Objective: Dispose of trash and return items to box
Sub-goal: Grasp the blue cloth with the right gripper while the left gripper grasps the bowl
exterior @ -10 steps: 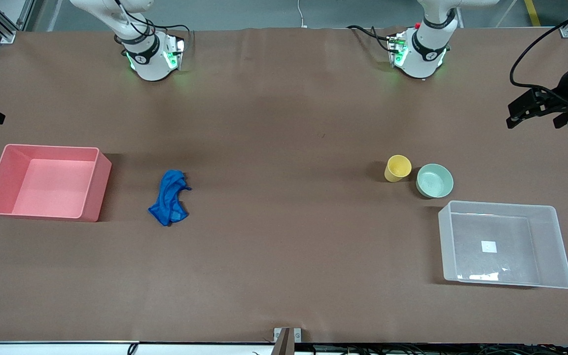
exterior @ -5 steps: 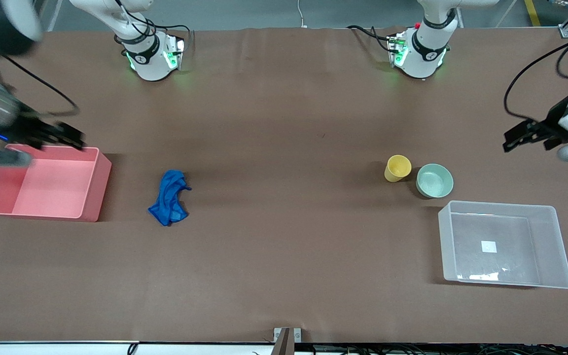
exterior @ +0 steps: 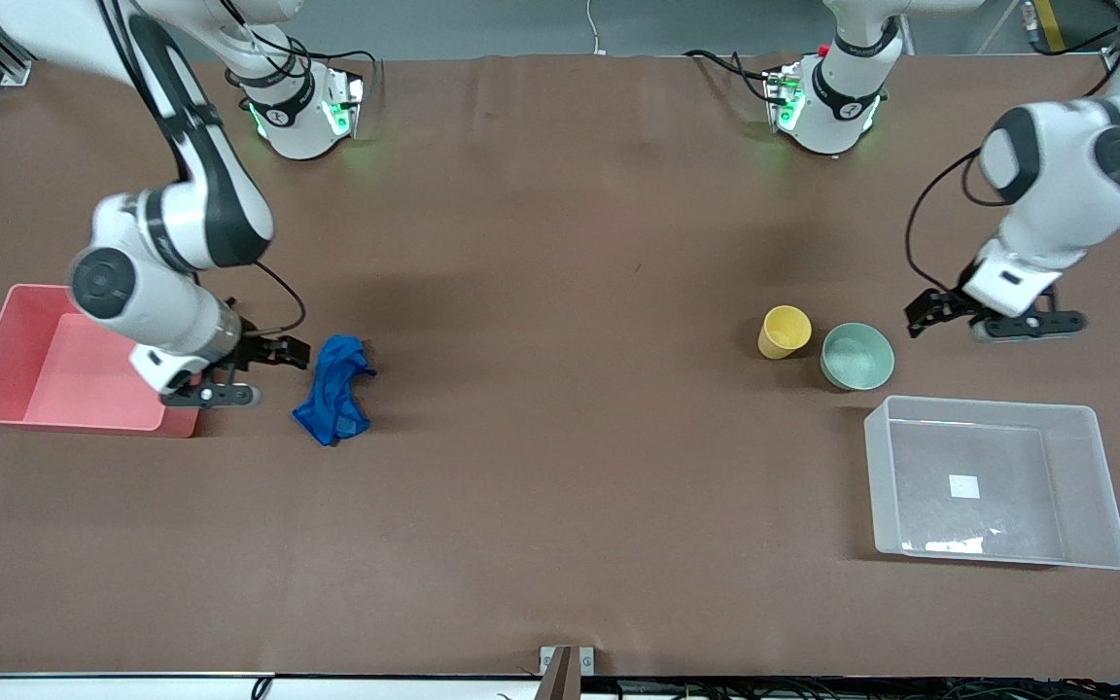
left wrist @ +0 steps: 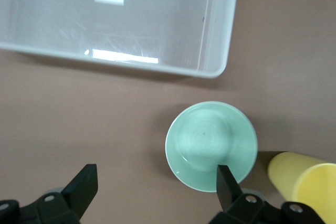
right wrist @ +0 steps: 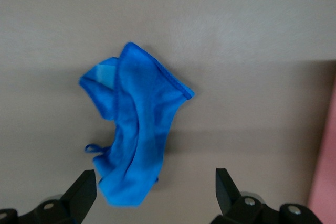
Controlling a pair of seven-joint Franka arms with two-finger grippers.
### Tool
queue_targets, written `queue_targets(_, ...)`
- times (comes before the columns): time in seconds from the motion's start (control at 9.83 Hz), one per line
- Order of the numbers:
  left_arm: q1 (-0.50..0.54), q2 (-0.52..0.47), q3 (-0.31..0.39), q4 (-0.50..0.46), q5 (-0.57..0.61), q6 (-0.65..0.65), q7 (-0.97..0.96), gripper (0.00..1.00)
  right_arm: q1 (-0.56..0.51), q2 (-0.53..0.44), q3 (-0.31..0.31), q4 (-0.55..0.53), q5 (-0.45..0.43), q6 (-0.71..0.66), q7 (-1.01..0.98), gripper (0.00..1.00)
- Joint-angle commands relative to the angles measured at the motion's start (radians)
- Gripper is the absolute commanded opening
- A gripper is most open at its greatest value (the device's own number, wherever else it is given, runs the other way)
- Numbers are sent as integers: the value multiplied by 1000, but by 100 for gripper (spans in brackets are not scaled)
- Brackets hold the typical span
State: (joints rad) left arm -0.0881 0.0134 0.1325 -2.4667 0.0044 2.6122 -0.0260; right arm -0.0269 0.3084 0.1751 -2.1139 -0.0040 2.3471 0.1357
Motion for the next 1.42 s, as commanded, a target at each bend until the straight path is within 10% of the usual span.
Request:
queue_targets(0.0,2,156,-5,-9,9,122,-29,100,8,70,11,-14,-5,88,19,100)
queue_targets(0.31,2,284,-5,-23,9,271,-32,95,15,136,11,-28,-5,164,56,99)
queue_targets(0.51,2,304,-10,-28,2,312,-104,17,24,153,12,-43,-5,211,56,68)
queue_targets(0.61,-4,310,-13,-29,3,312,-132,0,22,153,12,-43,-5,207,58,32)
queue_targets(0.71,-7,318,-22,-29,3,313,-135,0,22,153,12,-41,-4,204,61,4)
queue_targets(1.12,-1,202,-25,-59,3,303,-126,0,18,140,30,-22,-4,186,123,1)
queue_targets(1.32,1,38,-25,-103,3,153,-121,0,13,27,27,64,-2,-46,146,1)
